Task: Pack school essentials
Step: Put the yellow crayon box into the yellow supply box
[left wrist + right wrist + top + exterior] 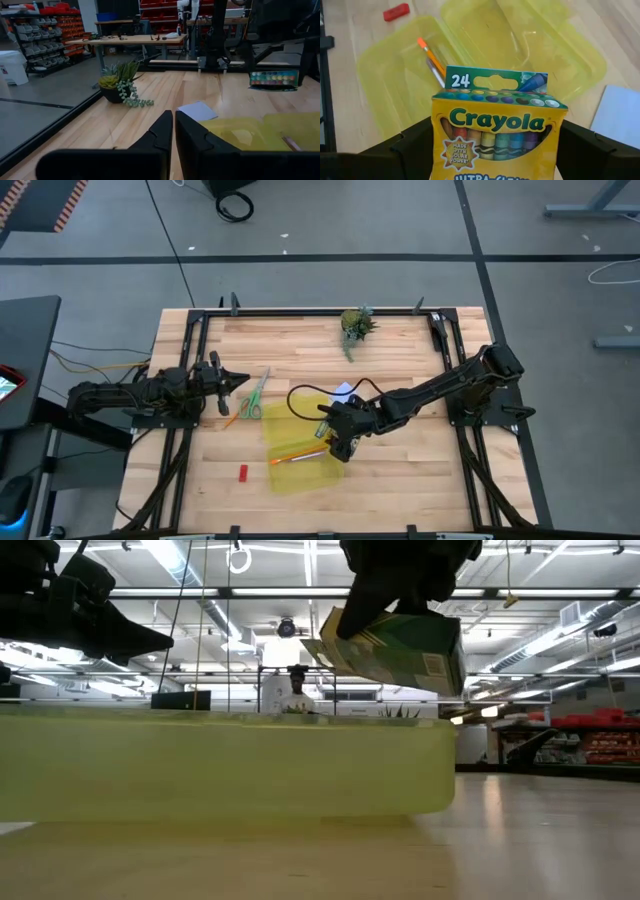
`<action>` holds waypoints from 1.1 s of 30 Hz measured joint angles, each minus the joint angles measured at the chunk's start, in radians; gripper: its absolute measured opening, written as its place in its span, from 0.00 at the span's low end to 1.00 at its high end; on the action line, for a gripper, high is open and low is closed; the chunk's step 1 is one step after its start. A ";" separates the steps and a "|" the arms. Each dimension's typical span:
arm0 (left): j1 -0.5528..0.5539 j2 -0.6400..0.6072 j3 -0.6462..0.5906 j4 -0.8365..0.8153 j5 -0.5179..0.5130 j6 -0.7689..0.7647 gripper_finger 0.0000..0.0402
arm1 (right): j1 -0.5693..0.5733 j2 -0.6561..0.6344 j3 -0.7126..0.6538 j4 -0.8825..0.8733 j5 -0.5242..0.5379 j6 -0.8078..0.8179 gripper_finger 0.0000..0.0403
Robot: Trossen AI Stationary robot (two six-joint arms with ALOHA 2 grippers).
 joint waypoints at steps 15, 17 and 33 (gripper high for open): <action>0.000 0.000 0.000 0.000 0.000 0.000 0.06 | -0.029 0.000 0.050 0.061 0.005 -0.070 0.84; 0.000 0.000 0.000 0.000 0.000 0.000 0.06 | -0.033 0.000 0.050 0.078 0.004 -0.086 0.84; 0.000 0.000 0.000 0.000 0.000 0.000 0.08 | -0.032 0.054 0.051 0.333 0.007 -0.252 0.84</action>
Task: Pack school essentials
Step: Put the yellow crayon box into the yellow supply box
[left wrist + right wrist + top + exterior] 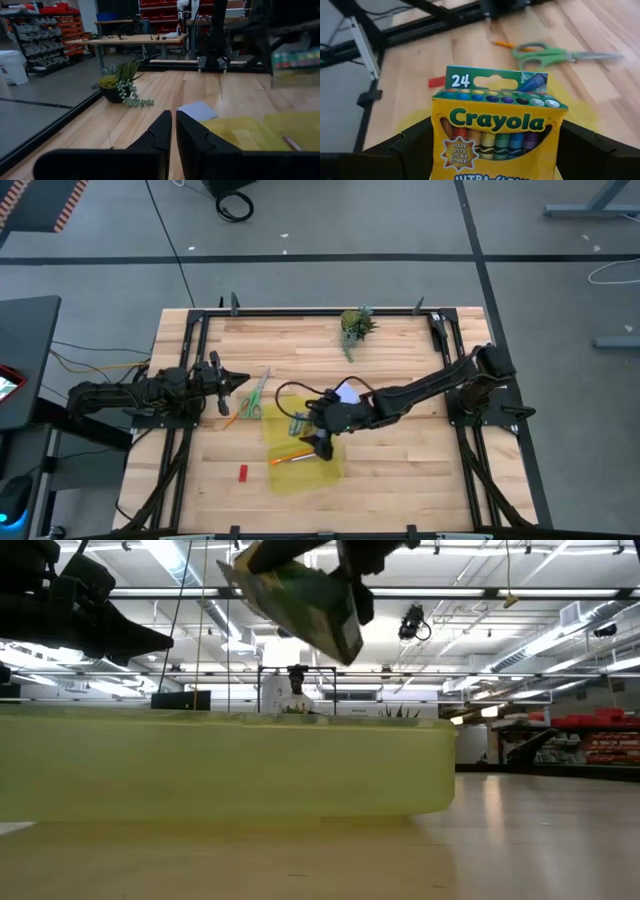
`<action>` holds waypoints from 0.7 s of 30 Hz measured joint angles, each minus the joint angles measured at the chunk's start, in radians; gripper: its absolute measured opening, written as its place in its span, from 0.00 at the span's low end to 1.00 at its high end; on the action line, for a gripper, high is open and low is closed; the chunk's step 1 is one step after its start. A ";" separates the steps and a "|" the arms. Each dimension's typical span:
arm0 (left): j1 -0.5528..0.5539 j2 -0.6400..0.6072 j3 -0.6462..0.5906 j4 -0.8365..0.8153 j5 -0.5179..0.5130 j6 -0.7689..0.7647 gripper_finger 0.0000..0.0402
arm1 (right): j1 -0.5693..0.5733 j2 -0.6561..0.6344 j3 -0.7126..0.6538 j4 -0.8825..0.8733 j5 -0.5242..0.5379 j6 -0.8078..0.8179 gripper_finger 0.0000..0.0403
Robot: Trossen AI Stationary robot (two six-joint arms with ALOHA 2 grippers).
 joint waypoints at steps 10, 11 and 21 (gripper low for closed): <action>0.001 0.016 0.001 -0.007 0.000 0.000 0.08 | 0.002 0.070 -0.002 0.093 -0.059 -0.119 0.84; 0.001 0.022 0.001 0.000 0.001 0.000 0.08 | 0.002 0.077 -0.002 0.090 -0.062 -0.122 0.84; 0.001 0.043 0.001 0.001 0.001 0.000 0.07 | 0.032 0.119 0.049 0.093 -0.081 -0.161 0.84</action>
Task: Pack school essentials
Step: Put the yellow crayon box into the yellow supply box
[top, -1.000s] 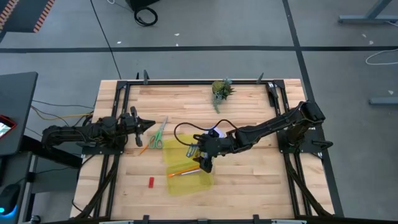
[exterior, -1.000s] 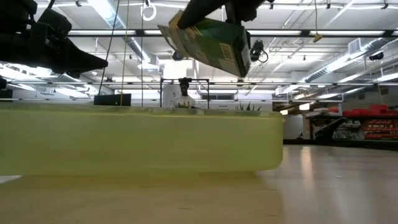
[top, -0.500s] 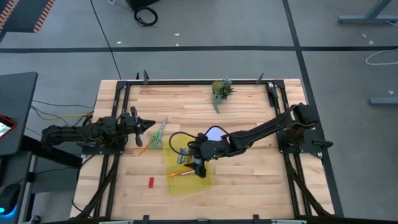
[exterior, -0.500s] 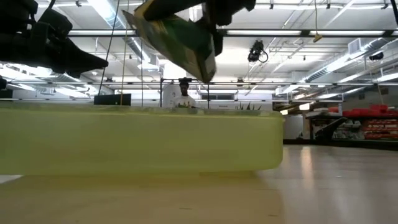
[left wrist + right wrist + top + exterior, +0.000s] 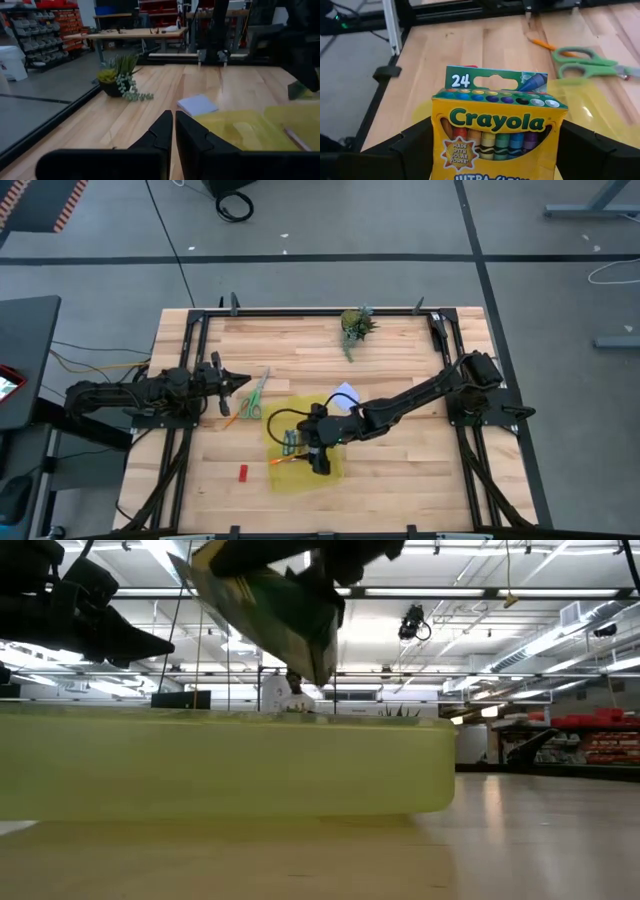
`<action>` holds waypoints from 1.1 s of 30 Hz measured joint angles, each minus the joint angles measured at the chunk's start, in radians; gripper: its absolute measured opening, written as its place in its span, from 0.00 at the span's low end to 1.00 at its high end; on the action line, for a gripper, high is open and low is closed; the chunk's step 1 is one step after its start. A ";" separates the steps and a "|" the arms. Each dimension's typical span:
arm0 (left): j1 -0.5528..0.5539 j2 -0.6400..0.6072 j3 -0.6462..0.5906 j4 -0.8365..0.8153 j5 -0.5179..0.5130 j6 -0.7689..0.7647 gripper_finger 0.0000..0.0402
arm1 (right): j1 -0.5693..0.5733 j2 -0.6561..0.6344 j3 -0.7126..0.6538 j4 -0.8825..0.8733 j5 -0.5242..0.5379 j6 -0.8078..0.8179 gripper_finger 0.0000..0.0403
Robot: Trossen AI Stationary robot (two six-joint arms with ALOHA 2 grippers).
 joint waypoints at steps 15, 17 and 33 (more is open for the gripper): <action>0.000 0.003 -0.001 -0.002 -0.001 0.000 0.09 | 0.016 0.205 0.278 -0.151 -0.002 -0.064 0.84; 0.000 0.003 -0.001 -0.002 0.000 0.000 0.09 | 0.016 0.205 0.281 -0.159 -0.003 -0.073 0.84; 0.000 0.003 -0.001 -0.001 0.000 0.000 0.09 | 0.016 0.204 0.273 -0.223 -0.006 -0.128 0.84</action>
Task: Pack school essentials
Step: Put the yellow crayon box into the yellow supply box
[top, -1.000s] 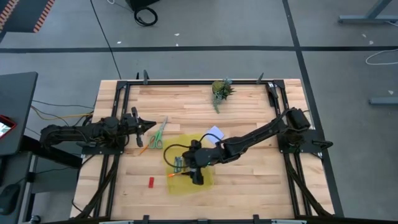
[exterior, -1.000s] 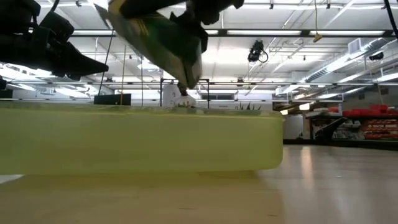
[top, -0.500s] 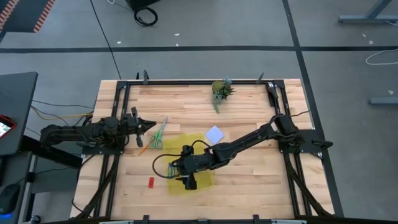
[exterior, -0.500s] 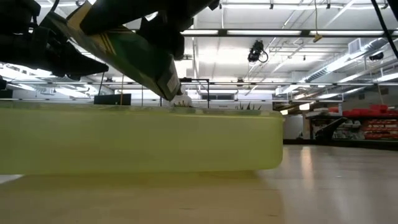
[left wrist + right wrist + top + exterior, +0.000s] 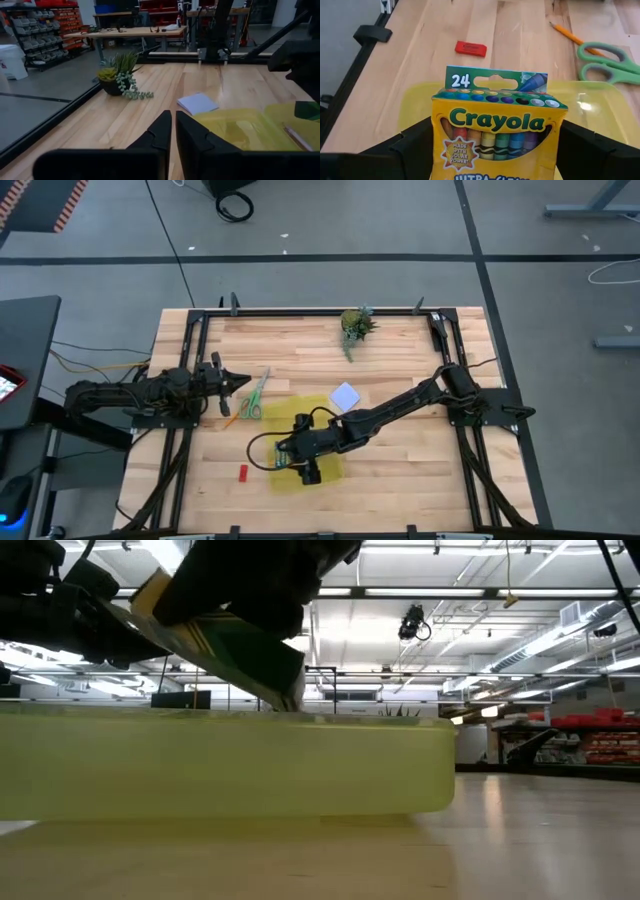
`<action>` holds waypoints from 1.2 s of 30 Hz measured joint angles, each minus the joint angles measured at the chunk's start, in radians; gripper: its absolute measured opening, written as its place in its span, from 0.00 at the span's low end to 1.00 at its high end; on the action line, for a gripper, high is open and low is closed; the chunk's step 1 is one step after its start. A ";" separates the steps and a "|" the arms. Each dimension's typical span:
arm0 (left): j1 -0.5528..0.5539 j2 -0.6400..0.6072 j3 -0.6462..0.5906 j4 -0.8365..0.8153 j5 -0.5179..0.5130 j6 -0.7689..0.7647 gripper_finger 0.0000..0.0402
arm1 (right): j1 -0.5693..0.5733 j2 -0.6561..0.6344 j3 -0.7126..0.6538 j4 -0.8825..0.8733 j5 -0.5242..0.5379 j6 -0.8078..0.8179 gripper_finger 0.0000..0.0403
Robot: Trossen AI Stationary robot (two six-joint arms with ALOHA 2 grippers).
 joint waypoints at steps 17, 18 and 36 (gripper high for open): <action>0.000 0.000 0.000 0.000 0.000 0.000 0.07 | 0.039 -0.001 -0.107 -0.015 -0.061 -0.015 0.84; 0.000 0.000 0.000 0.000 0.000 0.000 0.07 | 0.039 -0.001 -0.107 -0.013 -0.062 -0.015 0.84; 0.000 0.000 0.000 0.000 0.000 0.000 0.06 | 0.037 0.000 -0.107 -0.018 -0.115 0.013 0.84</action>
